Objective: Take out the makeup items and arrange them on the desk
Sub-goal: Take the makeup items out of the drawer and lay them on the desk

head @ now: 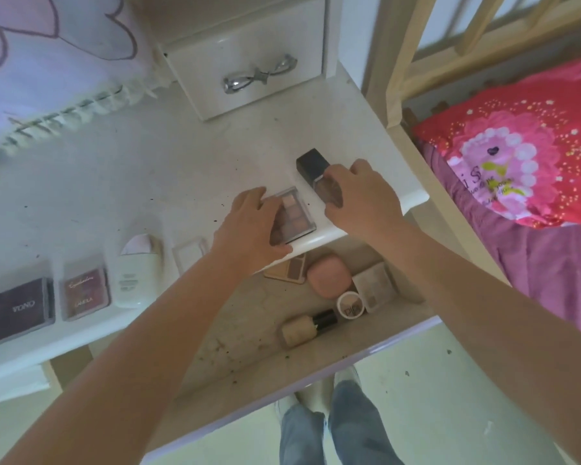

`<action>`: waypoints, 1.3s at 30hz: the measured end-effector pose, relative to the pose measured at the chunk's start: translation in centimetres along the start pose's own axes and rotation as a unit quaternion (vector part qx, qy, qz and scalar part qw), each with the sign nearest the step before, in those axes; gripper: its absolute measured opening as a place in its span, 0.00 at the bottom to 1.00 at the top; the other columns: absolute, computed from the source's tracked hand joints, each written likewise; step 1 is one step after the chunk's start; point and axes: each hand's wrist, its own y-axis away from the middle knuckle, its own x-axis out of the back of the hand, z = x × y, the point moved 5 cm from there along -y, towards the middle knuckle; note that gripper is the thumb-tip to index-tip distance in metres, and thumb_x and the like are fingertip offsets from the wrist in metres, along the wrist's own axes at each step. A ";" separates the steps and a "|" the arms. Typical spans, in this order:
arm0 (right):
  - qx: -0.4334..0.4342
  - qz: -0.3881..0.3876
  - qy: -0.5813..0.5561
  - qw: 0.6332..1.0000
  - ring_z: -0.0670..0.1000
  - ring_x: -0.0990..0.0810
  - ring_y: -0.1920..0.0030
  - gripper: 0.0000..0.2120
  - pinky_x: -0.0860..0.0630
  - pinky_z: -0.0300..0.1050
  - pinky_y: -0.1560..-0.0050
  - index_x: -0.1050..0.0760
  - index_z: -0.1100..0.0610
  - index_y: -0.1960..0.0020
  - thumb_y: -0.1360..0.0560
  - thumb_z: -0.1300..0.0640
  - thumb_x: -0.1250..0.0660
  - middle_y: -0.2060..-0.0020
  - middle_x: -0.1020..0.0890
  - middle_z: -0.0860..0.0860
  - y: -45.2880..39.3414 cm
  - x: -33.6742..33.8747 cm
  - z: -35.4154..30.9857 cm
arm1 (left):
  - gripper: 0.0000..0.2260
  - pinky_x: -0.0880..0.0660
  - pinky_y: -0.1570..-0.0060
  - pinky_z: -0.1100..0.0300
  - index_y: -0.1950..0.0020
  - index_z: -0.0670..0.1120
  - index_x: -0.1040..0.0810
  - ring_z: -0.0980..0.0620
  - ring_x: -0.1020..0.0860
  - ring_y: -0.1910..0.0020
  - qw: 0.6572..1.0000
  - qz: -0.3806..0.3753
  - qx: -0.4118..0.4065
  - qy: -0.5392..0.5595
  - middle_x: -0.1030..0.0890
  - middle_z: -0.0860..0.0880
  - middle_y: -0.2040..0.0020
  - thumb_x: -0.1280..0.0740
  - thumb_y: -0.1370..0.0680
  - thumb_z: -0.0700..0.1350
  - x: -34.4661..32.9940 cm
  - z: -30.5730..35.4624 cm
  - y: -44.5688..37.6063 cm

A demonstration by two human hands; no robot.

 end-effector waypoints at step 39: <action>-0.168 -0.189 -0.099 0.962 0.55 0.27 0.40 0.39 0.29 0.44 0.43 0.40 0.57 0.33 0.37 0.52 0.25 0.39 0.28 0.55 8.4 -11.4 6.8 | 0.15 0.31 0.46 0.56 0.38 0.44 0.32 0.46 0.27 0.41 0.977 -0.170 0.088 0.090 0.25 0.43 0.40 0.39 0.23 0.46 -17.1 -2.1 7.5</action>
